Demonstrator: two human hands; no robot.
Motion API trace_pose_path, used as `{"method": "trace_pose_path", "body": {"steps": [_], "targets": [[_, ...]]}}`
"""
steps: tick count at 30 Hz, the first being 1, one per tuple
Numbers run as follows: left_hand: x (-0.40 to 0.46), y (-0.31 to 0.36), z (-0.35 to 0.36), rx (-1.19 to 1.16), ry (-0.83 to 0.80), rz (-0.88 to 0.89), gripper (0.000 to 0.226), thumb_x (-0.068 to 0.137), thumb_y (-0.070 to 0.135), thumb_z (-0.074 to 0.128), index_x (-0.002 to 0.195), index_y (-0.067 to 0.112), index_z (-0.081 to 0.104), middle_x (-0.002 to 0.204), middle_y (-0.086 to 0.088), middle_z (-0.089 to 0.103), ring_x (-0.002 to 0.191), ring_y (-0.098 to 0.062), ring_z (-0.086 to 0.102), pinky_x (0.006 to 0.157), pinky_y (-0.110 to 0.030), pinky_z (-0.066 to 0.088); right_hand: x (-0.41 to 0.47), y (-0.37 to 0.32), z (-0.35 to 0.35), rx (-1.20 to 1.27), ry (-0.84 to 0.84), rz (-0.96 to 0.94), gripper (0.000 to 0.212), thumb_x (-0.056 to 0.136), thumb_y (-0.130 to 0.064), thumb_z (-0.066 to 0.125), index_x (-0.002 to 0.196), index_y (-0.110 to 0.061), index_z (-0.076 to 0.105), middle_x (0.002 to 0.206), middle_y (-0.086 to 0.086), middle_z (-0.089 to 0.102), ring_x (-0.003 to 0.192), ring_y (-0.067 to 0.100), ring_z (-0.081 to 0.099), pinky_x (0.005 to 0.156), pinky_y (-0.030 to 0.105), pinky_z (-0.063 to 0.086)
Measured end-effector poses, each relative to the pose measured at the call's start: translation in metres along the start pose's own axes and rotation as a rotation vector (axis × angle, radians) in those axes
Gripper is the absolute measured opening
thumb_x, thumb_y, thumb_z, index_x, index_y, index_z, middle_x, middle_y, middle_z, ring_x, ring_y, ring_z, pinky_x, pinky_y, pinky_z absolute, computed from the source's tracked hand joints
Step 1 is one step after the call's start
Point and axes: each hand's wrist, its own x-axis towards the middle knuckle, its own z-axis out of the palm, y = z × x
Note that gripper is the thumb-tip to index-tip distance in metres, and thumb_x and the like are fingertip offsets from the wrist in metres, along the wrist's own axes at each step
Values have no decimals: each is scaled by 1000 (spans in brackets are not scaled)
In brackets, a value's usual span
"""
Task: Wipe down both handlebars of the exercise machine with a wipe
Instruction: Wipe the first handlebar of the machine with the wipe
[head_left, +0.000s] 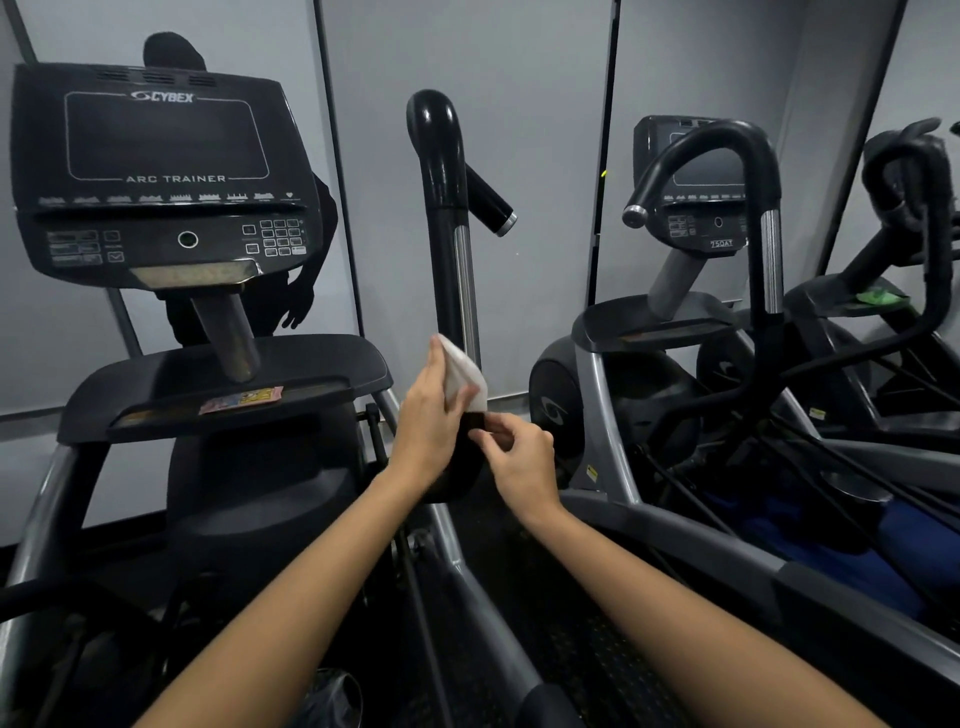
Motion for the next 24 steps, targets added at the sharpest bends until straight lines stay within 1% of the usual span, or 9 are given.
{"method": "trace_pose_path", "body": {"steps": [3, 5, 8, 10, 12, 14, 19, 22, 24], "targets": [[17, 10, 0, -134, 36, -122, 73, 90, 23, 58, 148, 9, 16, 128, -11, 53, 117, -22, 50, 98, -30, 41, -1, -2, 0, -9, -9, -1, 21, 84, -12, 68, 104, -9, 69, 88, -4, 71, 81, 1, 67, 77, 13, 52], [13, 2, 2, -185, 16, -157, 69, 88, 26, 61, 145, 9, 26, 122, -8, 57, 111, -19, 54, 96, -35, 47, -2, -2, -1, -11, -6, -8, 20, 84, -12, 67, 104, -9, 69, 85, -8, 68, 80, 0, 66, 75, 9, 51], [-7, -15, 4, -242, -71, -177, 45, 85, 26, 64, 125, 9, 52, 105, -6, 67, 98, -17, 63, 87, -38, 53, -2, 0, 0, -34, 1, -21, 15, 84, -9, 65, 98, -10, 70, 82, -7, 68, 80, 2, 66, 73, 9, 50], [-12, -17, 4, -266, -90, -181, 34, 85, 27, 65, 112, 8, 60, 97, -4, 69, 92, -17, 66, 81, -33, 55, 0, 1, 0, -42, -2, -24, 14, 84, -8, 64, 95, -11, 71, 81, -4, 69, 79, 3, 66, 74, 11, 51], [-5, -12, 5, -285, -48, -217, 26, 84, 27, 67, 103, 9, 64, 92, -4, 70, 88, -17, 66, 78, -31, 55, 1, 1, 0, -29, 1, -11, 14, 83, -10, 66, 96, -10, 71, 83, -3, 71, 79, 3, 67, 75, 13, 52], [3, -8, 6, -285, -12, -250, 22, 83, 28, 68, 95, 10, 64, 88, -4, 69, 84, -19, 66, 77, -35, 54, 2, 1, 0, -12, 4, 0, 15, 82, -11, 68, 97, -9, 71, 83, -3, 71, 79, 3, 67, 75, 13, 51], [-8, -13, 8, -238, -48, -234, 23, 79, 29, 72, 95, 15, 63, 86, -1, 69, 82, -16, 65, 74, -35, 55, 0, 3, 1, -5, 3, -8, 14, 82, -10, 67, 96, -9, 70, 83, -2, 71, 80, 4, 67, 75, 13, 52], [-16, -16, 9, -203, -60, -229, 22, 77, 29, 74, 93, 15, 66, 82, 3, 70, 78, -12, 66, 71, -28, 54, 0, 6, -2, 7, -39, 12, 16, 81, -5, 65, 96, -9, 70, 85, 0, 71, 82, 6, 68, 78, 21, 55], [-15, -15, 8, -189, -69, -233, 25, 76, 30, 75, 93, 15, 66, 83, 2, 70, 79, -12, 66, 71, -27, 54, 3, 9, -6, 81, -40, 106, 23, 82, -1, 58, 101, -9, 68, 90, 2, 71, 87, 12, 67, 84, 32, 56]]}}
